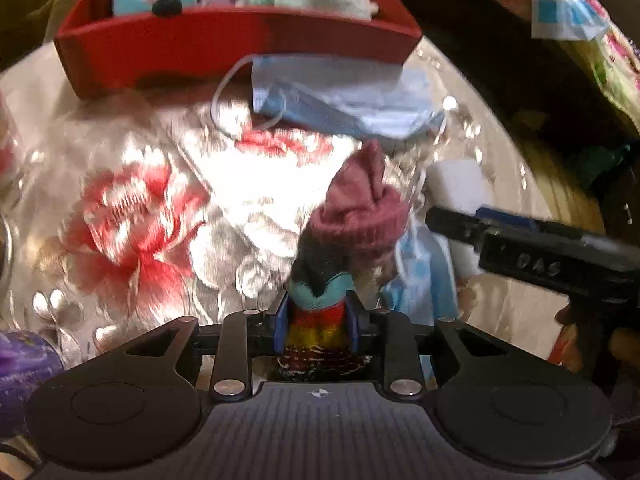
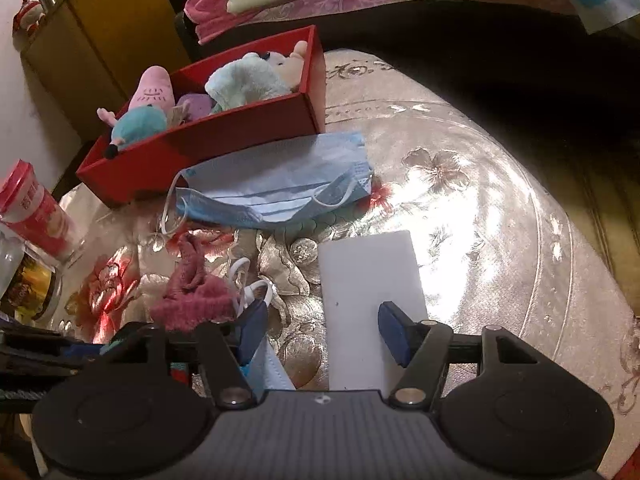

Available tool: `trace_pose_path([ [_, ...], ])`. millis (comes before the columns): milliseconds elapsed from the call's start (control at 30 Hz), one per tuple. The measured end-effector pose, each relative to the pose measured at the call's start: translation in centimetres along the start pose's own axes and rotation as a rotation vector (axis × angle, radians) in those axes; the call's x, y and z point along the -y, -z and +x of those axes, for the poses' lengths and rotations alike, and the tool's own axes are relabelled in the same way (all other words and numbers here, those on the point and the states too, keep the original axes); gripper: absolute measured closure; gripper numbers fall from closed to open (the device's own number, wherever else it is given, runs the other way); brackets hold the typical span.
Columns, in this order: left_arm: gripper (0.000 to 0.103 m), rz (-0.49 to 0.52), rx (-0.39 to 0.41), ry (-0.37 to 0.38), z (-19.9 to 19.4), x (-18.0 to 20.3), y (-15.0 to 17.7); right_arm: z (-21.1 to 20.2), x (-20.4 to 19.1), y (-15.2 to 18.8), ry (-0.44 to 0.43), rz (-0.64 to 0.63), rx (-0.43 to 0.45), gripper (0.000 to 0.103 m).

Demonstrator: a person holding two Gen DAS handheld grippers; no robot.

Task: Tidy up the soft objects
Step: 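Grasp the white sponge block with the right tool while the left tool holds the knit item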

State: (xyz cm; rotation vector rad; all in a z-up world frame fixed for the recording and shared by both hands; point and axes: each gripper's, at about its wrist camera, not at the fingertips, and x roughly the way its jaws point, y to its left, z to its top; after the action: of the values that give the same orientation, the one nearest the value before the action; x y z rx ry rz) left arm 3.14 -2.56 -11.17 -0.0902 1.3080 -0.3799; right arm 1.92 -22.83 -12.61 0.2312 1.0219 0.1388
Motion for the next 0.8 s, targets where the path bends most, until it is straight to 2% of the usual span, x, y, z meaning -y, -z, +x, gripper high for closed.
trace_pose_path([
  [67, 0.072, 0.001, -0.017, 0.0, 0.6, 0.1, 0.3, 0.0, -0.2, 0.0, -0.017, -0.004, 0.002, 0.059],
  [167, 0.071, 0.042, -0.007, -0.024, 0.5, 0.8, 0.6, 0.1, -0.5, 0.0, -0.012, -0.016, 0.0, 0.059],
  [233, 0.073, 0.035, -0.013, -0.011, 0.4, 0.7, 0.6, 0.1, -0.6, 0.1, -0.006, -0.034, -0.003, 0.059],
  [300, 0.073, 0.01, -0.009, 0.016, -0.1, 0.2, 0.4, 0.0, -0.4, 0.1, -0.004, -0.035, -0.003, 0.066],
  [400, 0.074, -0.007, 0.013, 0.042, -1.2, -0.3, 0.0, -1.1, 0.9, -0.2, 0.004, 0.046, 0.011, 0.066],
  [500, 0.074, -0.017, 0.01, 0.063, -1.5, -0.4, -0.2, -2.1, 2.4, -0.5, -0.043, 0.121, 0.039, 0.065],
  [633, 0.074, -0.01, -0.014, 0.07, -1.0, -0.1, 0.0, -2.7, 2.4, -0.9, 0.014, 0.067, 0.079, 0.062],
  [800, 0.074, 0.001, -0.043, 0.055, 0.3, 0.4, 0.4, -0.2, 1.8, -0.7, 0.086, 0.005, -0.029, 0.059],
])
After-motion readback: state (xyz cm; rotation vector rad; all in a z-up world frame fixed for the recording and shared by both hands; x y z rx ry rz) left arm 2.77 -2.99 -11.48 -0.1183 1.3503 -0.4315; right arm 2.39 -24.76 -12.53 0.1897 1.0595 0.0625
